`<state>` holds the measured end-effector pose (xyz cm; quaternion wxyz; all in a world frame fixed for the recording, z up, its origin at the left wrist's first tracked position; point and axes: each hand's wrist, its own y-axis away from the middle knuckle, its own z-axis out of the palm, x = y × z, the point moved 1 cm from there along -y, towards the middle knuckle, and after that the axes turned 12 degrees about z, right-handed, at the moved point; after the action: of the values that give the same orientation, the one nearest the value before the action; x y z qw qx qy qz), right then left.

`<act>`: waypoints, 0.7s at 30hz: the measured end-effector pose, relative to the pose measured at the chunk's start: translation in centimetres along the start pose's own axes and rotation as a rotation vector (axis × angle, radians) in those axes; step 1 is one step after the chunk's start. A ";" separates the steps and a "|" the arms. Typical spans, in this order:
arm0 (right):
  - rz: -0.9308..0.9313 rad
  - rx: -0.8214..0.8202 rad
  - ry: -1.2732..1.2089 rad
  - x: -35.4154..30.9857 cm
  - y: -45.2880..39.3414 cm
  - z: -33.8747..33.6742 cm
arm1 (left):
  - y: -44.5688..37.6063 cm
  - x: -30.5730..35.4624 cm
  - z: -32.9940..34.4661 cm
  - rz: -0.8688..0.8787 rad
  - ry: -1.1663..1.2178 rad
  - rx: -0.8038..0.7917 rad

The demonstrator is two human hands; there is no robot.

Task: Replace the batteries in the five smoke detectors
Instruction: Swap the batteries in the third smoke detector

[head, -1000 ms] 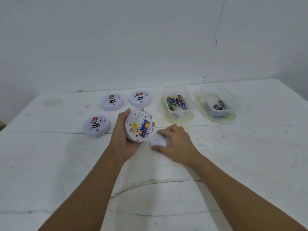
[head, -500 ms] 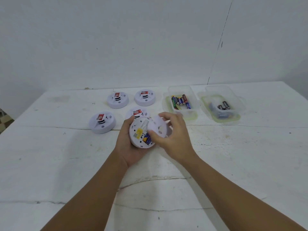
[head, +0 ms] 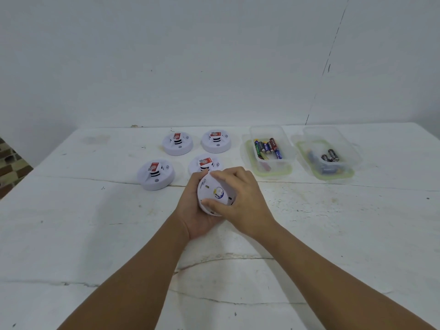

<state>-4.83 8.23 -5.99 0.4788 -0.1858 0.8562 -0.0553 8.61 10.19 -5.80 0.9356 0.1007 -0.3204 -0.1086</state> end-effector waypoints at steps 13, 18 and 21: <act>0.112 0.010 0.014 -0.6 -0.3 -0.9 | 0.0 -0.1 0.0 -0.017 0.035 -0.039; 0.138 -0.016 0.002 -1.0 -0.6 -1.0 | 0.1 0.0 0.3 -0.004 0.043 -0.027; 0.137 -0.045 -0.003 -1.2 -0.7 -1.3 | 0.0 0.0 0.1 0.007 0.032 -0.004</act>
<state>-5.11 7.94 -4.14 0.4784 -0.1372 0.8674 -0.0030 8.51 10.14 -5.69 0.9412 0.0996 -0.3056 -0.1041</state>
